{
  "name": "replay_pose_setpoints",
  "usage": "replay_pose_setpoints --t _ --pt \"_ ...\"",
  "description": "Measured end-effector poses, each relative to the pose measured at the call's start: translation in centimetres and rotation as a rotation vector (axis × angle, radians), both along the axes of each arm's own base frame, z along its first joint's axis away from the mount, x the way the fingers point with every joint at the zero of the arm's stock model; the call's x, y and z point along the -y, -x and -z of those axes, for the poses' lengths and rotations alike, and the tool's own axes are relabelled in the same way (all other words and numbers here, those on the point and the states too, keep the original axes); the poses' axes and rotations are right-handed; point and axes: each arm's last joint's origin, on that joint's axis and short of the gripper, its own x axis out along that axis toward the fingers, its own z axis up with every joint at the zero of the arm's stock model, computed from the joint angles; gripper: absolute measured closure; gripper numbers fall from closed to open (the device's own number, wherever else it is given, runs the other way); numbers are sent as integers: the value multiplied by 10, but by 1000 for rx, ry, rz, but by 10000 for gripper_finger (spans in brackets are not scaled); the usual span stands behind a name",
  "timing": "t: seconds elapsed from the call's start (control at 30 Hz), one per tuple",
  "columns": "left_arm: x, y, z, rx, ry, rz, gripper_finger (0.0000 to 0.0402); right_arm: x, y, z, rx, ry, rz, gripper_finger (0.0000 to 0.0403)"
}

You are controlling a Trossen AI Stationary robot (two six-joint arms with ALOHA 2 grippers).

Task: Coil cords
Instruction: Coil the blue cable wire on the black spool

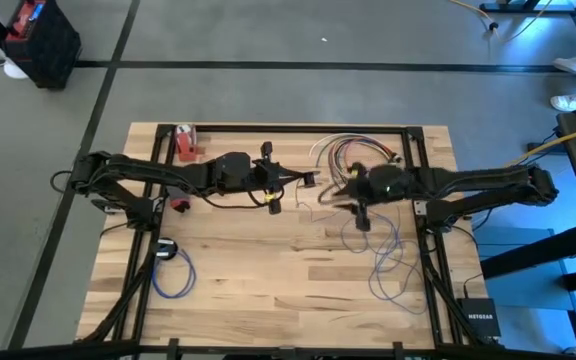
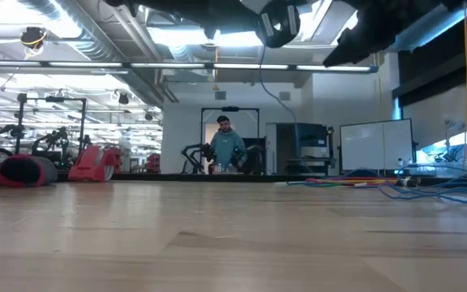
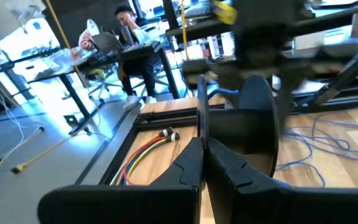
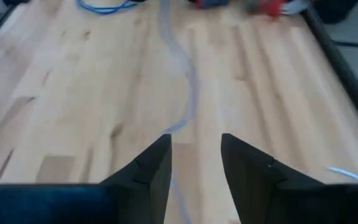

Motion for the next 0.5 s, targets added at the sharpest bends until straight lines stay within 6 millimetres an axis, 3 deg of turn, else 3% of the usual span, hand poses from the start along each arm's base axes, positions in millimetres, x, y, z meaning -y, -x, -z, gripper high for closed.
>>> replay_pose_setpoints --t 0.27,0.5 --pt "0 0 -2 33 23 -12 398 -20 -21 57 155 136 123 258" --pt "0 0 -2 26 23 -12 398 -23 -46 80 176 137 130 258"
